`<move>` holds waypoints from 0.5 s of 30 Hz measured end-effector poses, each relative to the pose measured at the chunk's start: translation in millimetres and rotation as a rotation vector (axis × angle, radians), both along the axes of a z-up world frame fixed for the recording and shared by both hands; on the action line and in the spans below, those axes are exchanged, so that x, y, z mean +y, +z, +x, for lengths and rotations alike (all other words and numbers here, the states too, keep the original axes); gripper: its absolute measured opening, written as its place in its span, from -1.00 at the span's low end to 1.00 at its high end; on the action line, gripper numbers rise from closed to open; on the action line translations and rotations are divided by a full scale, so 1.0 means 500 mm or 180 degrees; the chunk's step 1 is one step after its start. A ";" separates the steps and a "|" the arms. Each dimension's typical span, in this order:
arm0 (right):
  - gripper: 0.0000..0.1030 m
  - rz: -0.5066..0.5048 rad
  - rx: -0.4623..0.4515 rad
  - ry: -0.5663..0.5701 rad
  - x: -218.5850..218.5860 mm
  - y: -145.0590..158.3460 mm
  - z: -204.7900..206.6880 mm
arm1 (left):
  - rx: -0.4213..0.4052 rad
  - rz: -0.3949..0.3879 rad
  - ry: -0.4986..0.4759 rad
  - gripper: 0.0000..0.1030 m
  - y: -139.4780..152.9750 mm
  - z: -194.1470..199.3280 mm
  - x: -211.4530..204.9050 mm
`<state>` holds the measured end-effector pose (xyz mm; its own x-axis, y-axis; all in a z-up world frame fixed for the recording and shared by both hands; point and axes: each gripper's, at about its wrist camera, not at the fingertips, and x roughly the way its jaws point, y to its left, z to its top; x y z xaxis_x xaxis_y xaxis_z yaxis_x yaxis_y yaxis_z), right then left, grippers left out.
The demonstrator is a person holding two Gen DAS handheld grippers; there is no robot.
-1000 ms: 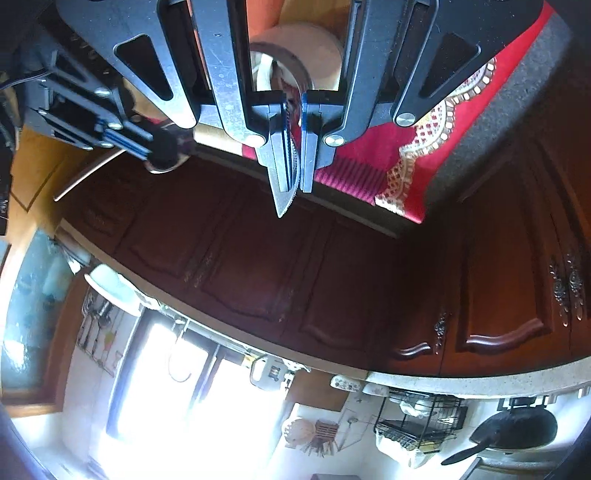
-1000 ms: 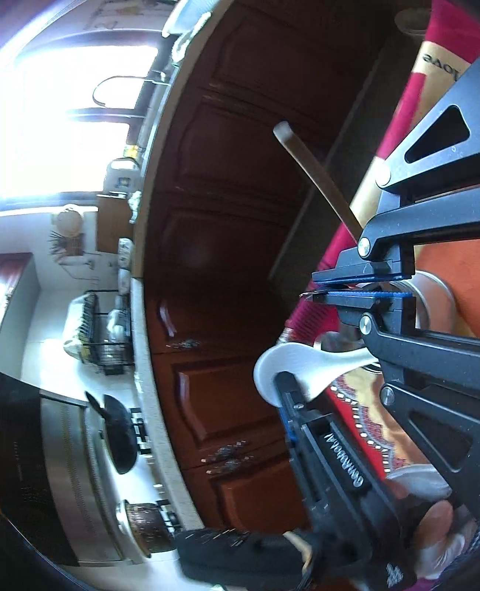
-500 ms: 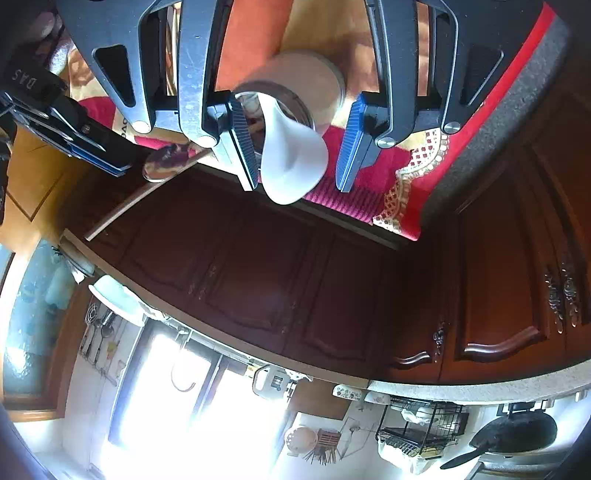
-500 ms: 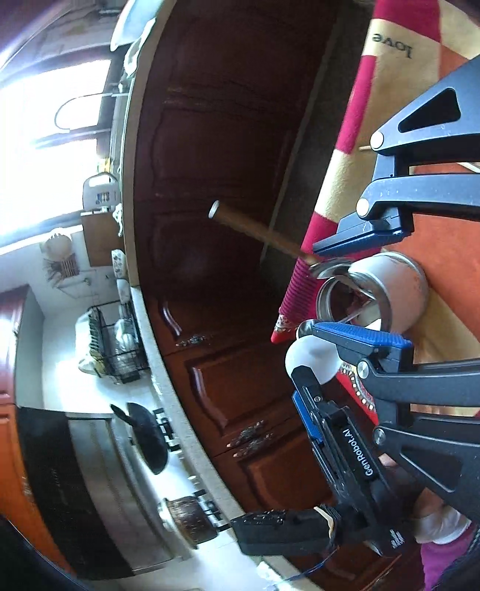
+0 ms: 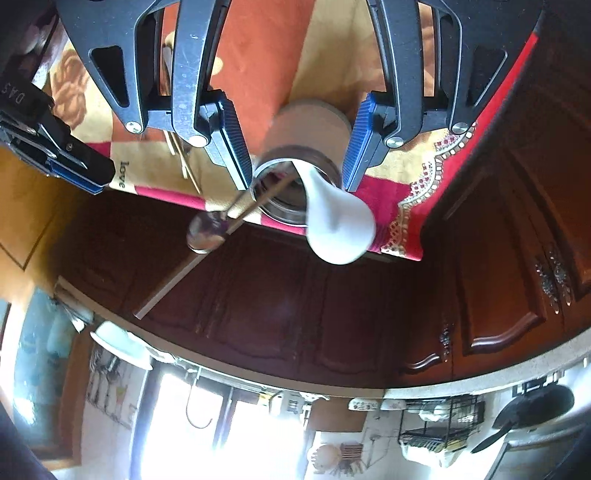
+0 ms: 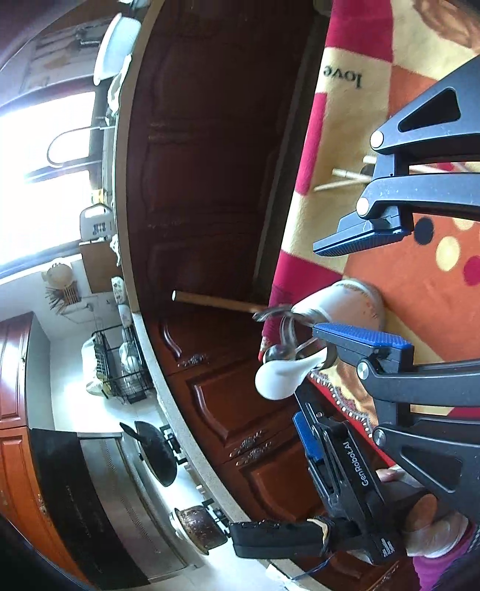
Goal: Organize utensils
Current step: 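Open both grippers over the jar to drop the white spoon and utensil inside, then move both grippers back over the remaining chopsticks and forks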
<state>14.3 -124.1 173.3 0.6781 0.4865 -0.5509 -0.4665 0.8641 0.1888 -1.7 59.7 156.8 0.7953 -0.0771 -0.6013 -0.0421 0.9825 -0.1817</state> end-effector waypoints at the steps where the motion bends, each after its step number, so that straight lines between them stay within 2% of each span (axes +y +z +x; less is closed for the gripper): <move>1: -0.31 -0.0032 0.0000 -0.0021 -0.004 -0.001 -0.005 | 0.0015 0.0025 -0.0010 -0.02 0.000 -0.003 -0.008; 7: -0.29 -0.0087 0.0057 -0.0139 -0.043 -0.011 -0.028 | 0.0103 0.0075 -0.0173 -0.02 -0.011 -0.020 -0.065; 15: -0.24 -0.0136 0.0173 -0.0440 -0.126 -0.038 -0.071 | 0.0200 -0.0044 -0.0495 -0.01 -0.023 -0.020 -0.144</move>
<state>-21.0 -186.9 154.2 0.7056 0.3657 -0.6069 -0.3325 0.9273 0.1721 -11.8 -12.2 145.3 0.7340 -0.2050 -0.6475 0.0986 0.9754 -0.1971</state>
